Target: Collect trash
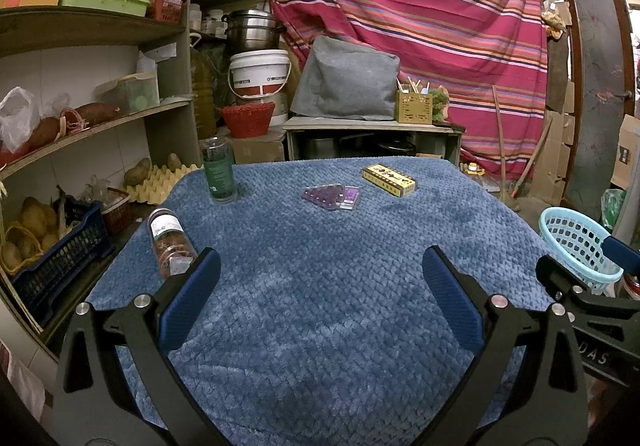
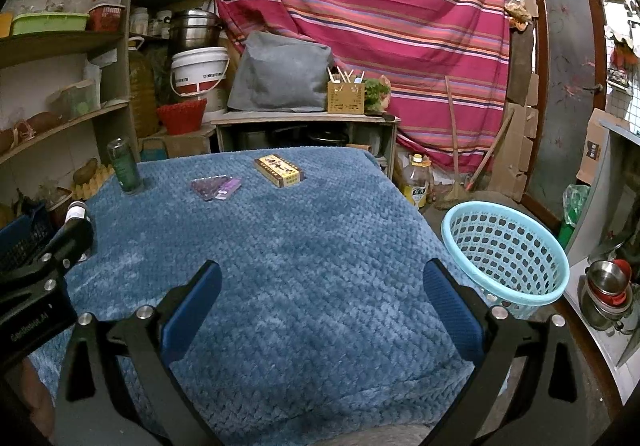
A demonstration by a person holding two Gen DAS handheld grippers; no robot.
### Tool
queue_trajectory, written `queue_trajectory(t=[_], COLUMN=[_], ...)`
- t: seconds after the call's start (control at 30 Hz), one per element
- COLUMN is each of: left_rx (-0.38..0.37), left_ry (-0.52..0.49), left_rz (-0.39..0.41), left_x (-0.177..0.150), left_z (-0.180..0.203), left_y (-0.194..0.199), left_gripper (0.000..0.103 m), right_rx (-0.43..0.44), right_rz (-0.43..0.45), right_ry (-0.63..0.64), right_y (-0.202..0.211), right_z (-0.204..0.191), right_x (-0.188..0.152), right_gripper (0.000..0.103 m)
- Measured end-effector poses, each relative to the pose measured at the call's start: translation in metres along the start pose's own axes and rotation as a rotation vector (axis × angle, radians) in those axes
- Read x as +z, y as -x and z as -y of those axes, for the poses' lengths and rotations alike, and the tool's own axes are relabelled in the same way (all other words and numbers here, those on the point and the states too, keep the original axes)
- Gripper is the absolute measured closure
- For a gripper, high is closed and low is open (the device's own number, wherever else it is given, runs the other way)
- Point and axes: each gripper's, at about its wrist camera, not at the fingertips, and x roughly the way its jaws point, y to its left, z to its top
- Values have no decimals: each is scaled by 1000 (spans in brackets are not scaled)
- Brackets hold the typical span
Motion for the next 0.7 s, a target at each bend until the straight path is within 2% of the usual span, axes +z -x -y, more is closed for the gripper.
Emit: queue_trajectory(t=[0.7], left_rx=[-2], left_ry=[-2], left_rz=[0], left_x=[0], left_z=[-2], left_y=[1], left_gripper=[5], right_rx=[1], right_rz=[0], right_ry=[0], right_y=[1], right_z=[0], right_x=[0], right_gripper=[5])
